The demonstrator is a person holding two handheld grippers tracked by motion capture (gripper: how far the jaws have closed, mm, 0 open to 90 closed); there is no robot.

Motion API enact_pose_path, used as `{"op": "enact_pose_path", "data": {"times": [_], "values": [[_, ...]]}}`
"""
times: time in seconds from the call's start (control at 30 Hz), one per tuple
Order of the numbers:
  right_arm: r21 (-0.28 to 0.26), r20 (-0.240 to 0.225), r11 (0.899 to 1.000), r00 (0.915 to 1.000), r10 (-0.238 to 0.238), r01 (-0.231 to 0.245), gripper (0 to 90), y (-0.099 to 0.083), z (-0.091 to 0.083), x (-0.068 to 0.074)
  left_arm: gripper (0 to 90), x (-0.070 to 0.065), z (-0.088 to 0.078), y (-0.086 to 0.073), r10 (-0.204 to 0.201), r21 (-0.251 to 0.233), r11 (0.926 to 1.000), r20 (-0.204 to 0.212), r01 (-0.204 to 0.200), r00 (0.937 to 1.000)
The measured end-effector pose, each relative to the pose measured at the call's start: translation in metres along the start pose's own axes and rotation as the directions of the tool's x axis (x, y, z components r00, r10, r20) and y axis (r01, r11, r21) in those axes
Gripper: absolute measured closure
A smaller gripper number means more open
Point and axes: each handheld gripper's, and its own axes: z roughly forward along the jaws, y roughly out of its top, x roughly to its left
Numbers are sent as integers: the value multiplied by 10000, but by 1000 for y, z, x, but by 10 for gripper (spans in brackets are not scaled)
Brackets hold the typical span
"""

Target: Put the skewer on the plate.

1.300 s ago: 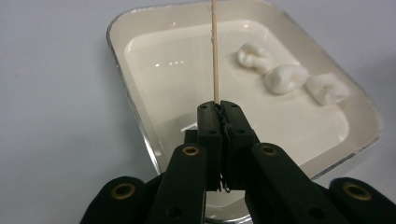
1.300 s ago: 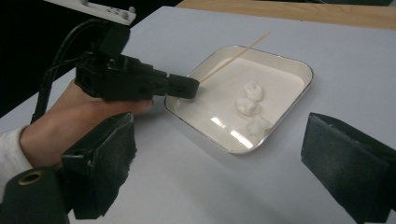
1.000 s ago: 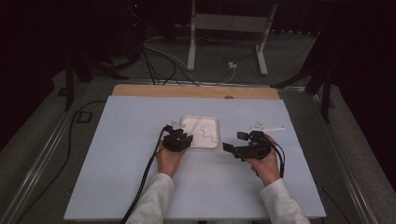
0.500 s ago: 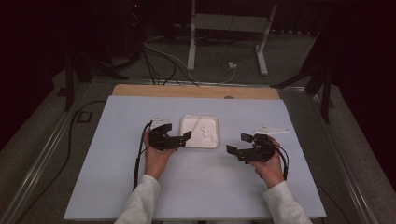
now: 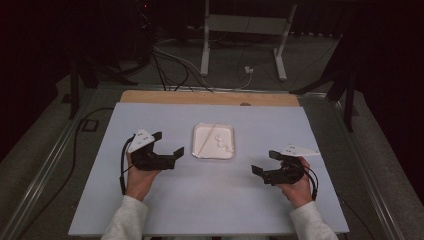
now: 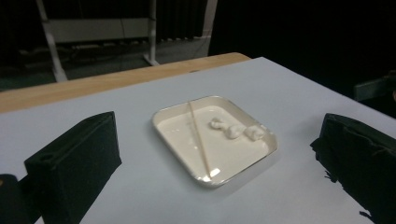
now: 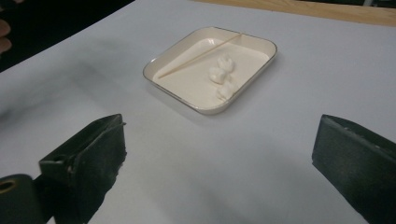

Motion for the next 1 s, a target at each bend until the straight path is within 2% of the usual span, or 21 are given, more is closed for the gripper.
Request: {"op": "enact_pose_path", "data": {"times": [0.2,0.4,0.63,1.0], "values": [[-337,192,9993,9996,191,-184,0,-8,-5,-3,7,8,-27,-15,393,-406,9984,-290,-405,9988],[-436,541,9990,9985,-31,54,0,-12,-6,-2,7,15,-39,-24,315,-313,9990,-524,-331,9981],[-963,859,9944,9957,-355,438,0,-14,-13,-1,7,22,-49,-30,152,-393,9991,-840,-186,9963],[-1626,1481,9854,9886,-261,504,0,-23,-29,-10,7,30,-64,-38,-23,-625,9980,-1265,-57,9920]]}}
